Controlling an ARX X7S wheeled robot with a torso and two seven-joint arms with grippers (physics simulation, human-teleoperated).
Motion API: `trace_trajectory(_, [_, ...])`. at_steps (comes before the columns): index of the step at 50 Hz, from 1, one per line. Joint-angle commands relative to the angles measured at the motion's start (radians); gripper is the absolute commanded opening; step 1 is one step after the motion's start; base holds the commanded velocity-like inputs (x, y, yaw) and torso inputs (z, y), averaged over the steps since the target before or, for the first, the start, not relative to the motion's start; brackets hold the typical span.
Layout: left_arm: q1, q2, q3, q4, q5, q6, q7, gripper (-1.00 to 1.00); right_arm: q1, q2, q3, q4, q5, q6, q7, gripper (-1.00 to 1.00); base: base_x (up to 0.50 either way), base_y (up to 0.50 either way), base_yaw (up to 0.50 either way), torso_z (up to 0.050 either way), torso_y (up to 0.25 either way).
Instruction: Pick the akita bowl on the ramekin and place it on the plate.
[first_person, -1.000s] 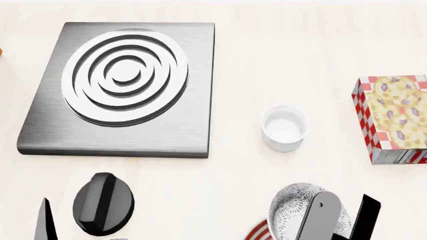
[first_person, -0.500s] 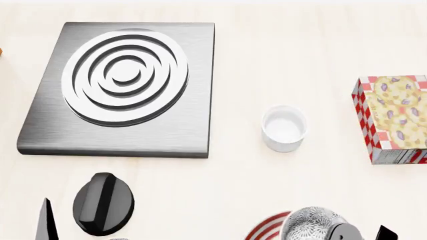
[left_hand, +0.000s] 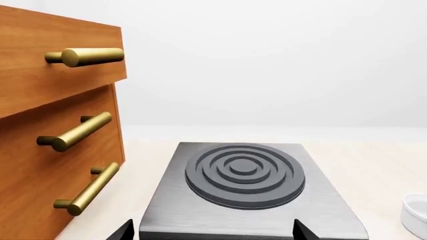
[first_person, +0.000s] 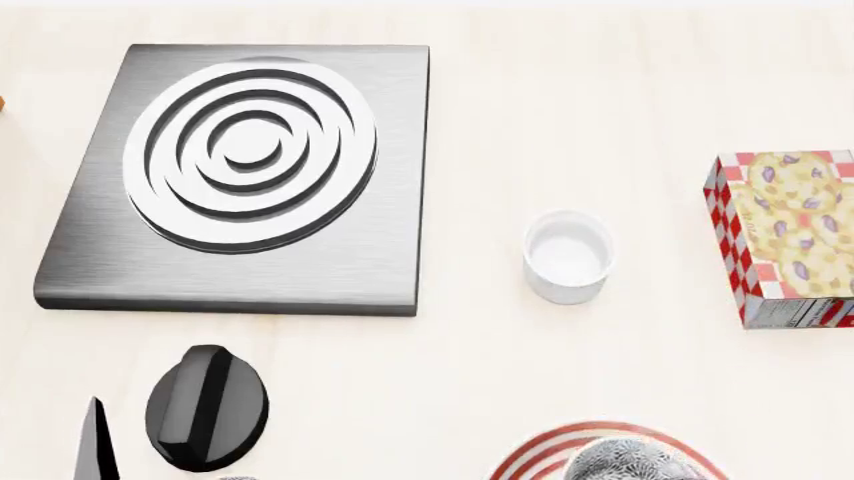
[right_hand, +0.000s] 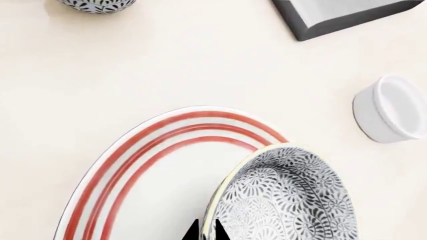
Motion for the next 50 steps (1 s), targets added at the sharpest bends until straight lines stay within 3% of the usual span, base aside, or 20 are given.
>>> trace_trajectory(1, [-0.001,-0.003,0.003,0.0,0.0,0.001,-0.004,1.0,-0.006,-0.014,-0.003,0.018,-0.021,-0.031,0.011,-1.0,0.0,0.0,0.0,0.0,0.0])
trace_trajectory(40, [-0.006,-0.01,0.012,-0.004,-0.007,0.001,-0.013,1.0,-0.075,-0.089,-0.04,0.118,-0.064,-0.113,0.045,-1.0,0.0,0.0,0.0,0.0,0.0])
trace_trajectory(41, [-0.005,-0.011,0.013,-0.003,-0.006,0.001,-0.013,1.0,-0.075,-0.088,-0.04,0.115,-0.062,-0.11,0.046,1.0,0.0,0.0,0.0,0.0,0.0])
trace_trajectory(50, [-0.006,-0.012,0.016,-0.004,-0.007,0.003,-0.014,1.0,-0.084,-0.09,-0.041,0.113,-0.057,-0.12,0.052,1.0,0.0,0.0,0.0,0.0,0.0])
